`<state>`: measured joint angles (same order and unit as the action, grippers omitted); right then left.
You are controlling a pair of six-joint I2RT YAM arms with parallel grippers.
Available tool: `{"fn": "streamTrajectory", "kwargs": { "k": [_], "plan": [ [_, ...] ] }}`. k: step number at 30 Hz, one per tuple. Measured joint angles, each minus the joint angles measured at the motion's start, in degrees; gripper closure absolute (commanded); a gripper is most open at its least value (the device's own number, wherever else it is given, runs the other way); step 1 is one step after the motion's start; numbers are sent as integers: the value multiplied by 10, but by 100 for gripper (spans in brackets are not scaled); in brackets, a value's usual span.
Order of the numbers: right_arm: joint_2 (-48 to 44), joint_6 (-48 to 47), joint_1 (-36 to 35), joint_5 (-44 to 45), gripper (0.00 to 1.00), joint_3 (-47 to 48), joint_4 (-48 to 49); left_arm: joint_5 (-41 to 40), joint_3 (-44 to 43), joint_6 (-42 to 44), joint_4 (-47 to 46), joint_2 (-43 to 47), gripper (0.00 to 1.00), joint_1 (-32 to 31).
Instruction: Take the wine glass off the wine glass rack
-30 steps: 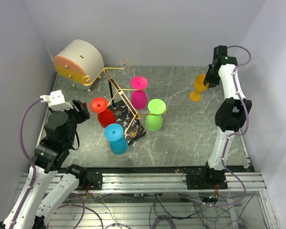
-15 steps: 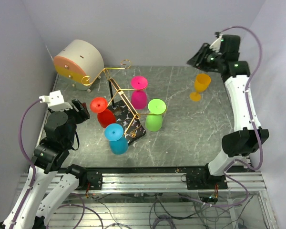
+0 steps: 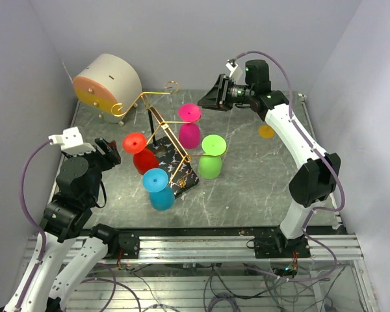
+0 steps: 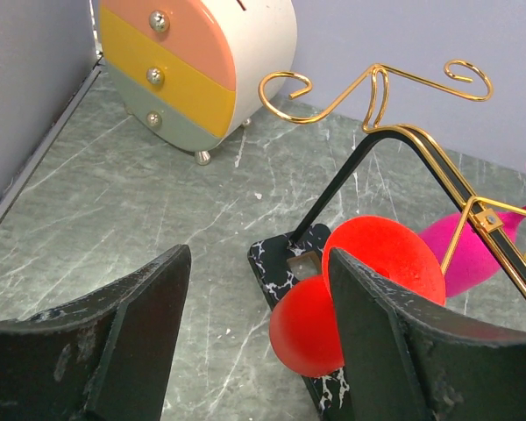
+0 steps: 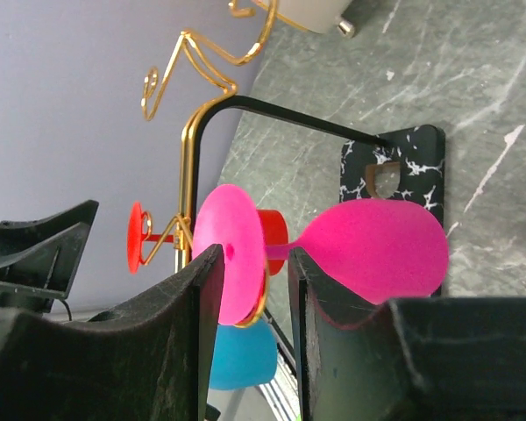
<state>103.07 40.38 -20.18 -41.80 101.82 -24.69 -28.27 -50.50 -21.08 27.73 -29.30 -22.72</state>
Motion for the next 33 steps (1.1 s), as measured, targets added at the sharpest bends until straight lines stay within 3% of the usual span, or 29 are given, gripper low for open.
{"fn": "streamTrajectory", "kwargs": {
  "k": [33],
  "plan": [
    [-20, -27, -40, 29, 68, 1, -14, 0, 0, 0, 0, -2, 27, 0]
  ]
}}
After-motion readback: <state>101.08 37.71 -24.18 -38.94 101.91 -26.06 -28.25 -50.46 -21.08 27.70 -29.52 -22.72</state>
